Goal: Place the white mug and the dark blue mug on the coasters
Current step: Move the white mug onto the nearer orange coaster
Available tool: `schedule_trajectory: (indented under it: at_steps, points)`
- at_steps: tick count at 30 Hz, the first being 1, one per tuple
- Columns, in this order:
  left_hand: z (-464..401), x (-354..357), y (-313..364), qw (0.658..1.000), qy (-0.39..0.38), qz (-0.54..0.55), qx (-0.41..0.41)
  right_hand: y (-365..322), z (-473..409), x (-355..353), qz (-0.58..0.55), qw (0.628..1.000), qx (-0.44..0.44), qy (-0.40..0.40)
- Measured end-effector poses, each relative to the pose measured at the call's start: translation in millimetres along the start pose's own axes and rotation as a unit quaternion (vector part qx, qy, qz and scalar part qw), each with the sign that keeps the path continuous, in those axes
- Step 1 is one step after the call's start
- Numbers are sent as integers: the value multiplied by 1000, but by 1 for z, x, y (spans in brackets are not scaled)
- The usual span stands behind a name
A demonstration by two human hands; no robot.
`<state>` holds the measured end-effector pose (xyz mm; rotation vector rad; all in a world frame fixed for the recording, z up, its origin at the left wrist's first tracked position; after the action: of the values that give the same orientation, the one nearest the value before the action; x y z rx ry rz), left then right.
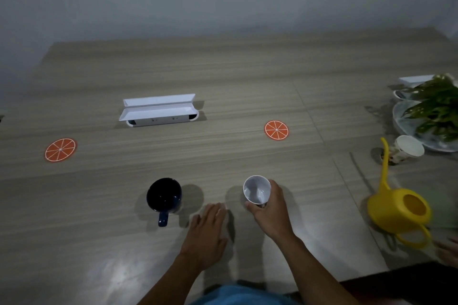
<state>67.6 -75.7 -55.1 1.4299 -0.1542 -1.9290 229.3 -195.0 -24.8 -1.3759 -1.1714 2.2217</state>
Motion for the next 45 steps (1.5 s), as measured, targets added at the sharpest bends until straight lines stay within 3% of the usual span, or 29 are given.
schedule_trajectory:
  at_steps: [4, 17, 27, 33, 40, 45]
  points:
    - [-6, 7, -3, 999, -18, -31, -13, 3, 3, -4, 0, 1000, -1, -4]
    - [-27, -6, -5, 996, -51, 23, -64, 7, 6, -2, -2, 1000, -3, 5]
    - [-65, -26, 11, 998, -64, -5, -20, 11, 1, -1, 17, 999, -9, 26]
    - [-106, -42, 8, 996, -82, -1, -43, 9, -16, -14, 12, 998, 2, 67]
    - [-146, -52, -3, 994, -21, 51, -91, 12, -49, -30, -9, 996, 18, 91]
    - [-171, -45, 7, 984, 73, 89, -135, 8, -79, -40, -11, 993, 42, 105]
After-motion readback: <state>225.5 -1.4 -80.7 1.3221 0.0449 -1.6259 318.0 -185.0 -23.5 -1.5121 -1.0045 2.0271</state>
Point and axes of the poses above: each hand's wrist, its own z-axis away from the middle knuckle, its own x-axis out of the palm, y = z × x, the point moved 3 cm from there along -z, towards the middle knuckle, and after that the axes turned 14 degrees about z, right-handed, at the moved point
